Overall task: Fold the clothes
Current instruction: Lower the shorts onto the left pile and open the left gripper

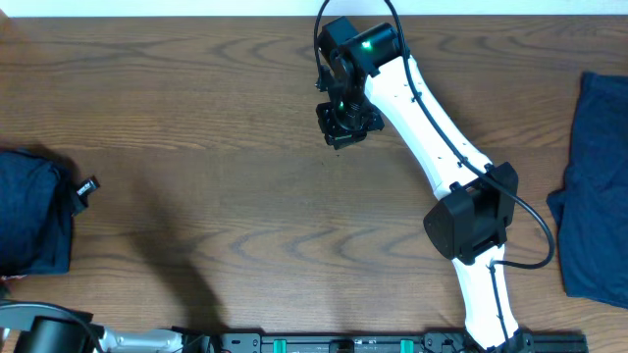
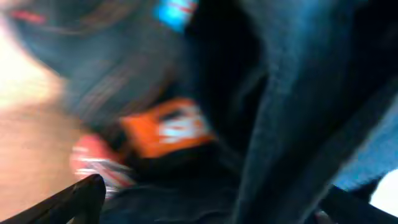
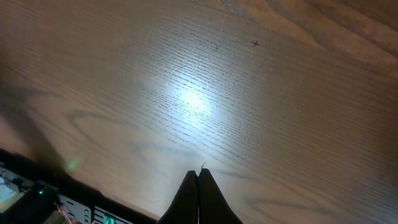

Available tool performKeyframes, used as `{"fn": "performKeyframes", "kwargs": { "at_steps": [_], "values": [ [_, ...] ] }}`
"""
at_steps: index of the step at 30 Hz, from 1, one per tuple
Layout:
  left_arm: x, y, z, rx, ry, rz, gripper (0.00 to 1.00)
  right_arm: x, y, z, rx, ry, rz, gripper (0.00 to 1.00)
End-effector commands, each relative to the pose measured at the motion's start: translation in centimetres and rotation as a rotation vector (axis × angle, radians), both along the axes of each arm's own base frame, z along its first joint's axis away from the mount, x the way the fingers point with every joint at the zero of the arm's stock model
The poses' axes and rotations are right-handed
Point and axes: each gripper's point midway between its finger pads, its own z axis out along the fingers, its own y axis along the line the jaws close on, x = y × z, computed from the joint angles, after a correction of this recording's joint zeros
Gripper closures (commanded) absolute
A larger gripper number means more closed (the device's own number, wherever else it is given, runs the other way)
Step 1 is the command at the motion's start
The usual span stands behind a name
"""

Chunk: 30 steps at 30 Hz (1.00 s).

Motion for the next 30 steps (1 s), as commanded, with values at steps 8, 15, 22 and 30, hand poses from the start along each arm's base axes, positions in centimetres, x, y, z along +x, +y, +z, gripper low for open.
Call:
{"fn": "performKeyframes", "kwargs": {
  "at_steps": [8,15,22,30],
  "values": [
    [-6.6,-1.4,-2.0,-0.095,0.221,0.102,0.02,0.2,0.8,1.4,0.027,-0.051,0.027,0.99],
    [-7.2,-2.7,-2.5,-0.136,0.266,0.077,0.02,0.2,0.8,1.3,0.028,-0.053,0.035,0.91],
    [-8.4,-2.2,-2.2,-0.1,0.337,0.104,0.02,0.2,0.7,1.3,0.027,-0.053,0.044,0.91],
    [-7.4,-0.2,-1.0,0.138,0.413,-0.164,0.02,0.6,1.1,1.3,0.037,-0.071,0.046,0.52]
  ]
}}
